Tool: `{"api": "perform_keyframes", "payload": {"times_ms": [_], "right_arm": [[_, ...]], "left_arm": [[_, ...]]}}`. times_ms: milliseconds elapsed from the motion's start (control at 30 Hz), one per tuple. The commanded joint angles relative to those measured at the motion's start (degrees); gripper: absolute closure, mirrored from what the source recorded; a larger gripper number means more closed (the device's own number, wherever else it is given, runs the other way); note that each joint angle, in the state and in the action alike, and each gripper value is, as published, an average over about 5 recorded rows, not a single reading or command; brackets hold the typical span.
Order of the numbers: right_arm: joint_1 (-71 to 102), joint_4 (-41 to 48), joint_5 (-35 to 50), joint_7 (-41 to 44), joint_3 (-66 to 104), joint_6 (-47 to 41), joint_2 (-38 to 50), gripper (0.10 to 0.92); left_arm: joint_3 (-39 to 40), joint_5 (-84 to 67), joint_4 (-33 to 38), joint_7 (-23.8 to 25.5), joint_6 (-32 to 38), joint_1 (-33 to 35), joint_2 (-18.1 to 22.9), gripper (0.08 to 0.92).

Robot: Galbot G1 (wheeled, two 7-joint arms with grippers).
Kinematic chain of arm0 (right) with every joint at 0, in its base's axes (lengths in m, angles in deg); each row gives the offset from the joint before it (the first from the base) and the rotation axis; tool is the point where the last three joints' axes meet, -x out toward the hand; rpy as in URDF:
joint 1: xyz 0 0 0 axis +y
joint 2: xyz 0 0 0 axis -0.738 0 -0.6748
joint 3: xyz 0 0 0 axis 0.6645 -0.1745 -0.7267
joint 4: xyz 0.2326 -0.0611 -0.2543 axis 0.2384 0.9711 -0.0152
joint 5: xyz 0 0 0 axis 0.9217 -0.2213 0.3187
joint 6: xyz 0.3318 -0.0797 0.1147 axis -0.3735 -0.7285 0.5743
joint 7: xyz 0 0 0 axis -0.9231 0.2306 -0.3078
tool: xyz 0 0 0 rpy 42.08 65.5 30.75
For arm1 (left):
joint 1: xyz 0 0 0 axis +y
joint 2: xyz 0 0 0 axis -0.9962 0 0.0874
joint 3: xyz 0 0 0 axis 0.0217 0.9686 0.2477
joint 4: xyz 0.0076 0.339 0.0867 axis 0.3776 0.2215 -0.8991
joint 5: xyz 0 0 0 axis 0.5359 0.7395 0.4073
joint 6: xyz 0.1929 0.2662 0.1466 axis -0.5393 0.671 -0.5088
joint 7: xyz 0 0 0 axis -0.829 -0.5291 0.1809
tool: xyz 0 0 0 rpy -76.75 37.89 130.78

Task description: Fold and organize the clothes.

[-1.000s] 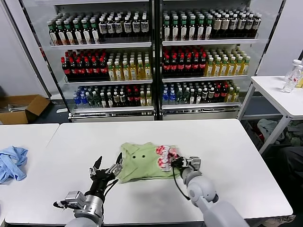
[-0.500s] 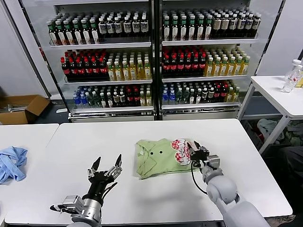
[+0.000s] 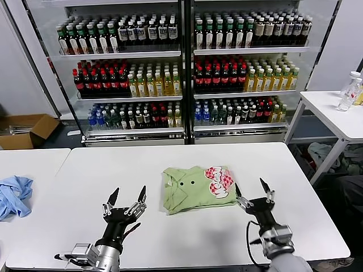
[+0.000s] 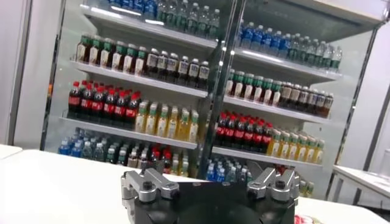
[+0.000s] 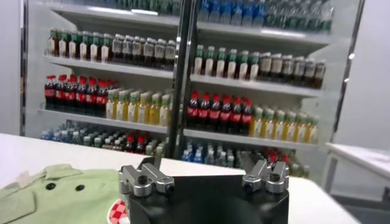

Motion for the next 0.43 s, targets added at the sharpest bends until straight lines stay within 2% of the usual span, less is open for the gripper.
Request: {"api": "perform_keyframes", "payload": {"times_ms": [33, 433], "right_arm": [[12.25, -10.38, -5.34, -1.52, 5.82, 3.08, -0.01, 0.216], [10.71, -10.34, -4.76, -1.82, 3.7, 1.37, -0.8, 0.203]], "left_arm": [[0.3, 4.85, 1.77, 0.36, -0.21, 2.31, 0.58, 0.177], [-0.15, 5.8, 2.59, 0.59, -0.41, 2.81, 0.85, 0.177]]}}
